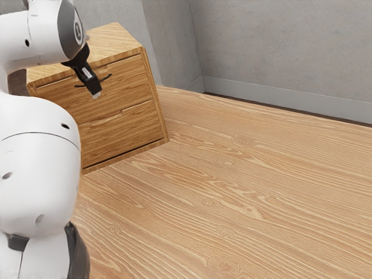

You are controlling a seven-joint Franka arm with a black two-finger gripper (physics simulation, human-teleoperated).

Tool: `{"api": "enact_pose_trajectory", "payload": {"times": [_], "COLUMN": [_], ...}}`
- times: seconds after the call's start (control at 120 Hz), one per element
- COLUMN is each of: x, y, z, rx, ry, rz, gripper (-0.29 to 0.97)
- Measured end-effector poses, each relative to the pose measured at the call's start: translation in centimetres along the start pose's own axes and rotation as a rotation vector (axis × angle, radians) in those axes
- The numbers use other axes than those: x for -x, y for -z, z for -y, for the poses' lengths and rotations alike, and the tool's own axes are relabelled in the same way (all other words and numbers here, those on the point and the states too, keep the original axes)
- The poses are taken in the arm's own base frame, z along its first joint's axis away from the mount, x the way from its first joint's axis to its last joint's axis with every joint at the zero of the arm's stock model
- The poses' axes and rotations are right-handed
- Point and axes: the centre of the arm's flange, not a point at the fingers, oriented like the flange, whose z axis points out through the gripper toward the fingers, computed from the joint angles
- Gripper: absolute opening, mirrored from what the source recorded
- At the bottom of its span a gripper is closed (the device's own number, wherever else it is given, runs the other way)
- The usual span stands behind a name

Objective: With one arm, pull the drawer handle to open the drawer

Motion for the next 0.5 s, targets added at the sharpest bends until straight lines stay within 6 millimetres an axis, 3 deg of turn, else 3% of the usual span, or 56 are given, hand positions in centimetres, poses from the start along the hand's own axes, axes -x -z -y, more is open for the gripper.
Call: {"api": "enact_pose_trajectory", "payload": {"times": [0.242,0.5], "x": [1.2,0.7], "y": [-2.2,-3.9], "z": [-0.5,-1.7], "rx": [0.064,0.118], "ry": [-0.130,-0.252], "rz": [0.035,0.065], "gripper": [0.50,0.45]}}
